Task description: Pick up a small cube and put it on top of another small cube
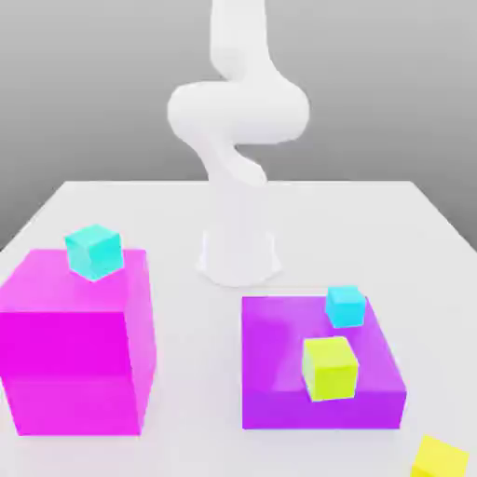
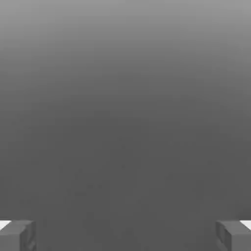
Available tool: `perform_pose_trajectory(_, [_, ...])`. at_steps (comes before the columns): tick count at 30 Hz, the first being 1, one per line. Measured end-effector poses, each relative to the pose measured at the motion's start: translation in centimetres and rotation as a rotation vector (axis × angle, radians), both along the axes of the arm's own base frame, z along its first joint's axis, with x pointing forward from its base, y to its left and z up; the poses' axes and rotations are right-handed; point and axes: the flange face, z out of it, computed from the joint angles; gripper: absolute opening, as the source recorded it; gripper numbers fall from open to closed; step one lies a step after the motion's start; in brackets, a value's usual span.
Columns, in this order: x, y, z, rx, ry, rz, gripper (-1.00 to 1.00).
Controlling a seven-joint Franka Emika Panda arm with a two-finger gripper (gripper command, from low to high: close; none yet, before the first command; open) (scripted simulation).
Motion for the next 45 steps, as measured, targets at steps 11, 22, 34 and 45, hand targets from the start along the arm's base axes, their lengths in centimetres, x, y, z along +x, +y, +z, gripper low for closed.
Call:
perform_pose_trajectory(11, [11.2,7.6,-14.6,-0.147,0.255,0.302,0.0])
perform_pose_trajectory(22, [15.1,16.8,-32.9,-0.28,0.491,0.635,0.0])
perform_pose_trajectory(34, [13.0,22.4,-53.7,-0.367,0.672,0.897,0.0])
perform_pose_trajectory(45, [13.0,22.4,-51.0,-0.367,0.674,0.899,-1.0])
